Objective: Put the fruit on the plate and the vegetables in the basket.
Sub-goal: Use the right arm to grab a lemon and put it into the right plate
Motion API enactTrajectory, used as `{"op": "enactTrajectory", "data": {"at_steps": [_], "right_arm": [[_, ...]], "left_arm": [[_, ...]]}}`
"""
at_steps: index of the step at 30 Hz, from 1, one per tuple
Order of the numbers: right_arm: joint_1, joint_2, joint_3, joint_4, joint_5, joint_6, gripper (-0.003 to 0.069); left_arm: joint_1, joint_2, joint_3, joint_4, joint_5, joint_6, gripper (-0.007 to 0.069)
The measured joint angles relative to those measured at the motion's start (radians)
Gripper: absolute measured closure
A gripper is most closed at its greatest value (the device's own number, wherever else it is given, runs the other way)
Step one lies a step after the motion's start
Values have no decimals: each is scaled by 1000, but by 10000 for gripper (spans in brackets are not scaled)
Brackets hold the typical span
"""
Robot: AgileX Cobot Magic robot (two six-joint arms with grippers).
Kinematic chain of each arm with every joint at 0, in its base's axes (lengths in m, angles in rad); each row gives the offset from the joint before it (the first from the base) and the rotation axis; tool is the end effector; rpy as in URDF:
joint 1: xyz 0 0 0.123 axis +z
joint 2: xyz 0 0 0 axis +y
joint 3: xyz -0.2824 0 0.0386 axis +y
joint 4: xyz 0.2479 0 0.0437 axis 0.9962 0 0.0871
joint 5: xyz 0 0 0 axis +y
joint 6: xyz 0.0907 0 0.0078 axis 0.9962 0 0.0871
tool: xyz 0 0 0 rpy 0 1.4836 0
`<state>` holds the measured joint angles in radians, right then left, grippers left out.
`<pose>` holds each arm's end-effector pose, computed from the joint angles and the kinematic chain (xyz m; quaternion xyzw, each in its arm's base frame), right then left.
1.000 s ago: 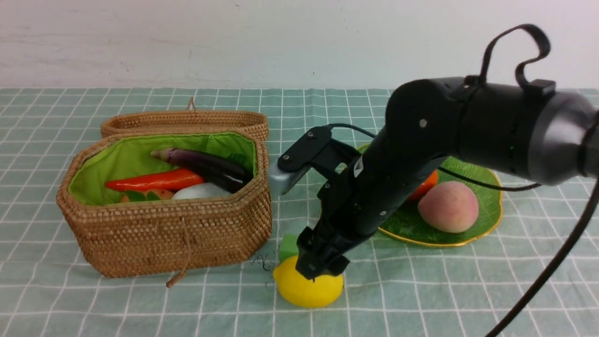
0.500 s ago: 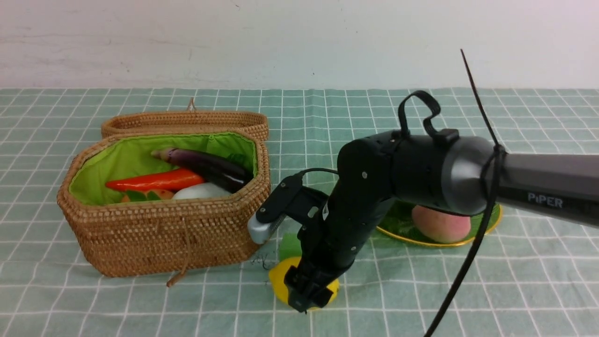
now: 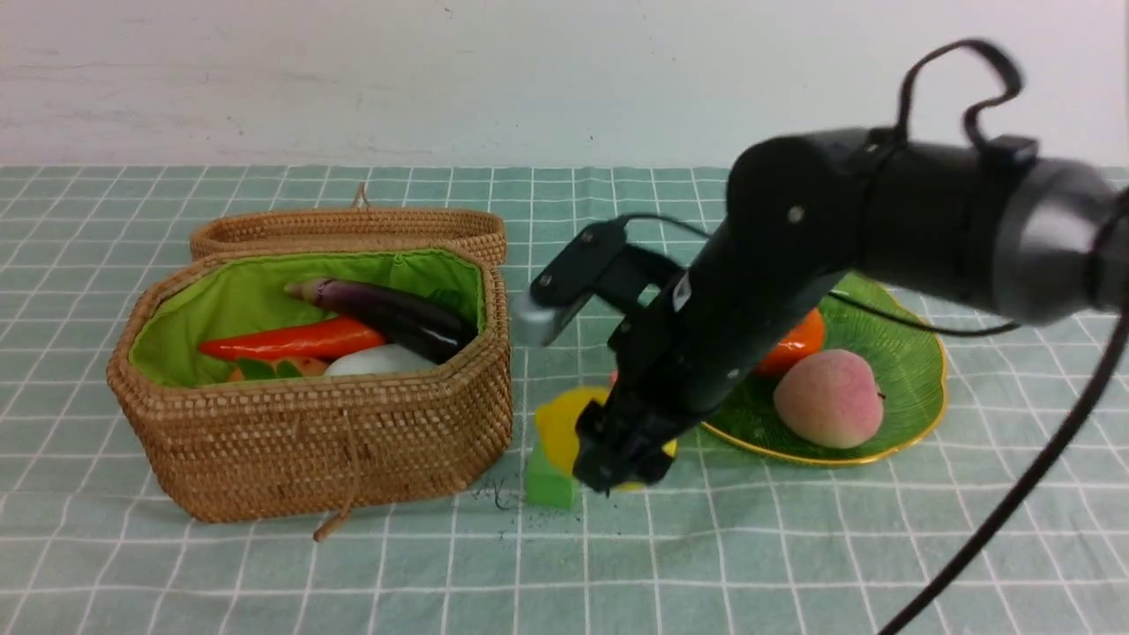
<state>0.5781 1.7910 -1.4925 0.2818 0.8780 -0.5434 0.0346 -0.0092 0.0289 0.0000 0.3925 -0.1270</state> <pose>0.3174 0.2304 0.2810 -0.4594 0.8469 0.1304 0.2338 0.0522 0.0018 0.1686 -0.0656 0.8095 -0.0269 0.5828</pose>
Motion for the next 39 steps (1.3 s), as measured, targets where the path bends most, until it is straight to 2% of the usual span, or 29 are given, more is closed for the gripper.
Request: {"op": "enactTrajectory", "data": {"at_steps": [1,2,6,12,25,27,28,30,34,39], "right_arm": [[-5,-6,-2,2,-4,2,66],[-59,-25,-15,11,-35,26,66],[-147,-18,-19,14,-99,65,66],[-273,85,-19,62,-154,107,66],[-278,210,-19,92,-175,205,64],[-278,210,-19,92,-176,207,35],[-278,210,-19,92,-176,210,-4],[-278,209,-19,91,-174,221,-20],[-278,190,-19,62,-151,258,-13],[-278,96,-18,-40,-97,343,26]], "left_arm": [[0,0,0,0,0,0,386],[0,0,0,0,0,0,386],[0,0,0,0,0,0,386],[0,0,0,0,0,0,386],[0,0,0,0,0,0,386],[0,0,0,0,0,0,386],[0,0,0,0,0,0,386],[0,0,0,0,0,0,386],[0,0,0,0,0,0,386],[0,0,0,0,0,0,386]]}}
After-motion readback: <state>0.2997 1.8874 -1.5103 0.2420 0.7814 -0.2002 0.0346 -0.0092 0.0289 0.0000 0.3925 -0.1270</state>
